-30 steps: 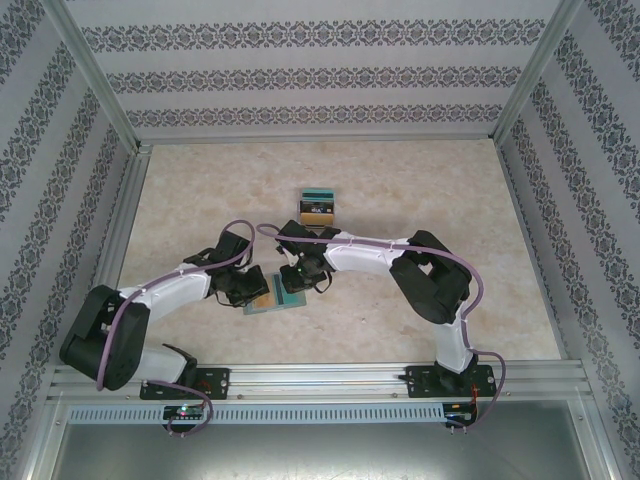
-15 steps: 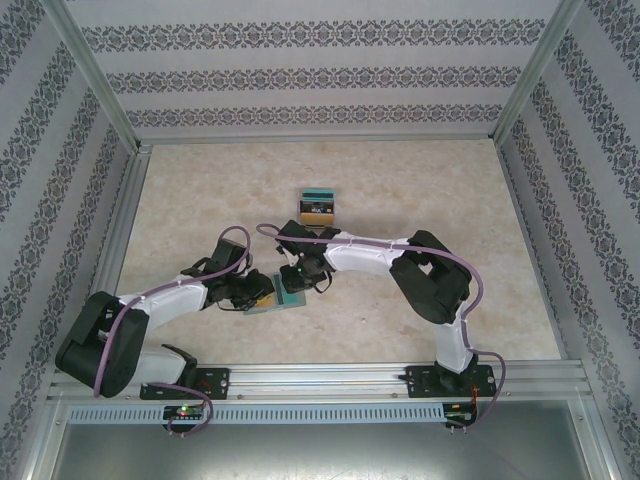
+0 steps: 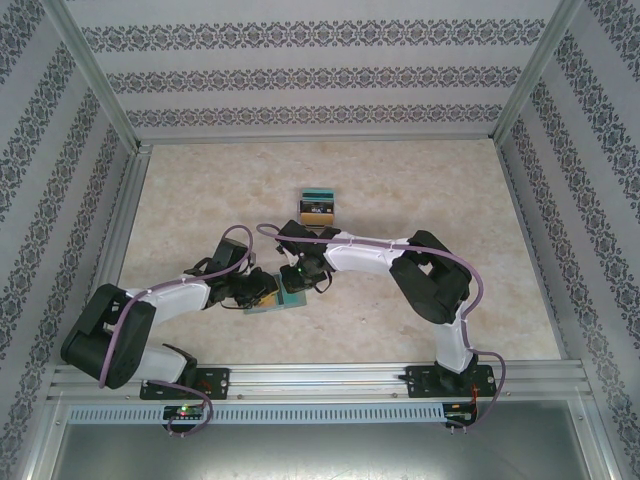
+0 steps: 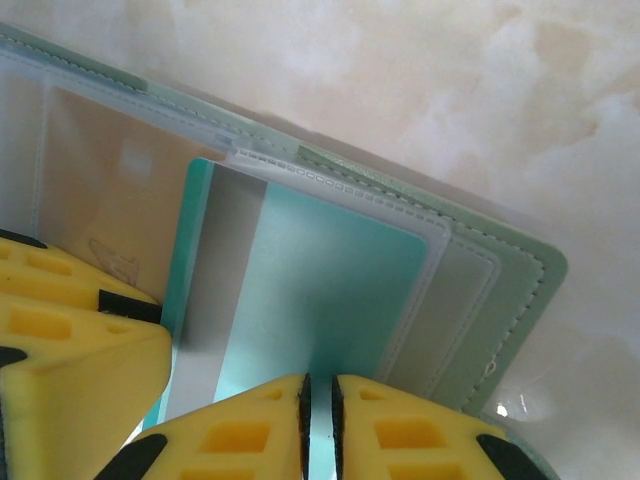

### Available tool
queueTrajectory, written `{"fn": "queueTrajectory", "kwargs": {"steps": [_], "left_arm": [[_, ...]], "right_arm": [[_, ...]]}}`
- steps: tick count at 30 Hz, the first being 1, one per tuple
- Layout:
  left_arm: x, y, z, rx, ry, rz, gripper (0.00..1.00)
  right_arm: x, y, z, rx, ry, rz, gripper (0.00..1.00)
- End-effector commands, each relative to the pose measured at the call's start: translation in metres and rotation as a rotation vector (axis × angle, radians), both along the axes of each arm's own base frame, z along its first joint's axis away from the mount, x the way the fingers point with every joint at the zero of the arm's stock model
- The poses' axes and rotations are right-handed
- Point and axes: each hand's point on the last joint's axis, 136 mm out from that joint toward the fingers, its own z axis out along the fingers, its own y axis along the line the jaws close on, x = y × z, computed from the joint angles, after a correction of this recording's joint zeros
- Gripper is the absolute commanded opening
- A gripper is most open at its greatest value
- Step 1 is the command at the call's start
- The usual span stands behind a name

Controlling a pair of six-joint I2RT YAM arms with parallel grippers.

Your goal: Take the credit cards out of the card holder

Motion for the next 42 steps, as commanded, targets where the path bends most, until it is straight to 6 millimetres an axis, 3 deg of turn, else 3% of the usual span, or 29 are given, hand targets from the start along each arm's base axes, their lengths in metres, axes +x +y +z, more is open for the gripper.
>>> {"fn": "queueTrajectory", "kwargs": {"steps": [1,6,10,25,30,42], "left_arm": [[-0.004,-0.001,-0.009,-0.013,0.028,-0.002,0.18],[-0.004,-0.003,-0.008,-0.015,0.021,-0.008,0.16],[-0.002,-0.004,-0.006,-0.018,0.012,-0.008,0.0],[-0.013,0.033,0.007,0.082,-0.002,0.033,0.0],[-0.008,0.024,0.013,0.025,-0.026,0.014,0.02],[-0.004,0.022,0.015,0.016,-0.037,0.019,0.07]], "right_arm": [[-0.008,0.002,-0.011,-0.014,0.023,0.015,0.18],[-0.009,0.002,-0.011,-0.016,0.025,0.015,0.18],[-0.009,0.002,-0.011,-0.017,0.024,0.017,0.18],[-0.005,-0.005,-0.013,-0.029,0.022,-0.003,0.18],[-0.006,-0.005,-0.013,-0.028,0.024,-0.002,0.18],[-0.003,-0.013,0.017,-0.014,-0.023,-0.03,0.38]]}}
